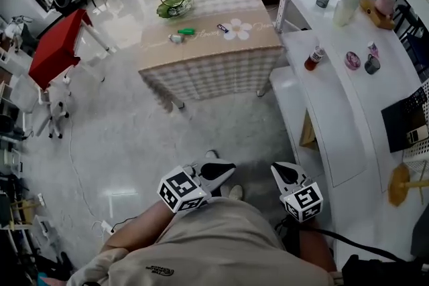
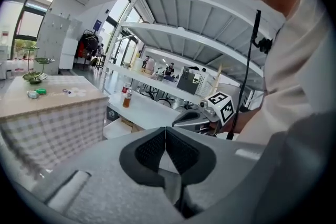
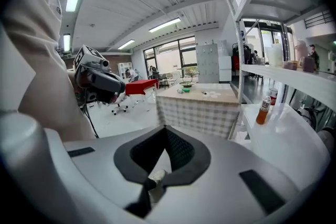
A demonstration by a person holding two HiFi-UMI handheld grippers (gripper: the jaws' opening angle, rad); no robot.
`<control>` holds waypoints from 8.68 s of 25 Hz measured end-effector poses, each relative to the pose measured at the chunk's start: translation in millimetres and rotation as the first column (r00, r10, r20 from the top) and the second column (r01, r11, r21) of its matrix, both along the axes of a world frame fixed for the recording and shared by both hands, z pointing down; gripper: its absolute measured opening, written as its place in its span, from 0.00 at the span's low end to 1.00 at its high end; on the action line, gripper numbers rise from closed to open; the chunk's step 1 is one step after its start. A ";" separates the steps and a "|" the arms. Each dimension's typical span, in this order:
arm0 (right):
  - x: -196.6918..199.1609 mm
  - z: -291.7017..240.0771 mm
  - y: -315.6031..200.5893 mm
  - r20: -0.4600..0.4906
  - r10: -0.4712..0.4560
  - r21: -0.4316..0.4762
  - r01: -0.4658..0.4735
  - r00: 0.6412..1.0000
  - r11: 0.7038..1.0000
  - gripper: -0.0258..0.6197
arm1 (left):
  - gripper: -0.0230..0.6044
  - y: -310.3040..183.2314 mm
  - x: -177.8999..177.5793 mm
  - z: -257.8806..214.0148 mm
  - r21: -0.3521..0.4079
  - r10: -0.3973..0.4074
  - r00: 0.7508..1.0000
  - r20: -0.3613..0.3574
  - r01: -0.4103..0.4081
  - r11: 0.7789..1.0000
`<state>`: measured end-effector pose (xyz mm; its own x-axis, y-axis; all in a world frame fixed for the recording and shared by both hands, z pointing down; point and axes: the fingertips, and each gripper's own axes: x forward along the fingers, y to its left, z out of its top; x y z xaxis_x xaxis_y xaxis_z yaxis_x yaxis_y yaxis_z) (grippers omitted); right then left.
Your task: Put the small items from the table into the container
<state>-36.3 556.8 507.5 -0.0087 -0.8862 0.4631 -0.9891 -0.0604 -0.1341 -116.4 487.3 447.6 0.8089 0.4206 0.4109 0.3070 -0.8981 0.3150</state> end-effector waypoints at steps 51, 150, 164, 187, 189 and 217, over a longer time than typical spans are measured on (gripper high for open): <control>349.4 150.8 -625.3 -0.116 -0.129 -0.247 0.097 0.985 0.964 0.29 | 0.05 -530.6 133.0 -9.0 -0.034 -0.576 0.816 -0.056 0.575 0.817; 101.9 6.6 -528.1 -0.103 -0.515 -0.066 0.511 0.851 0.857 0.13 | 0.05 -454.3 33.8 -0.6 -0.067 -0.604 0.791 -0.101 0.600 0.797; 131.5 22.0 -546.5 -0.164 -0.501 -0.110 0.489 0.850 0.865 0.21 | 0.05 -451.6 18.2 -5.8 -0.060 -0.672 0.734 -0.102 0.669 0.741; 226.0 182.2 -776.3 -0.181 -0.673 -0.350 0.592 0.718 0.726 0.36 | 0.05 -563.1 69.8 -4.2 -0.018 -0.849 0.527 -0.043 0.849 0.528; 225.9 191.1 -783.1 -0.167 -0.685 -0.359 0.603 0.709 0.712 0.35 | 0.05 -569.0 73.8 -4.7 -0.010 -0.859 0.509 -0.042 0.860 0.510; 268.6 -1.4 -808.7 -0.152 -0.744 -0.172 0.724 0.651 0.668 0.29 | 0.05 -630.8 173.5 -3.4 -0.014 -0.786 0.616 -0.056 0.786 0.618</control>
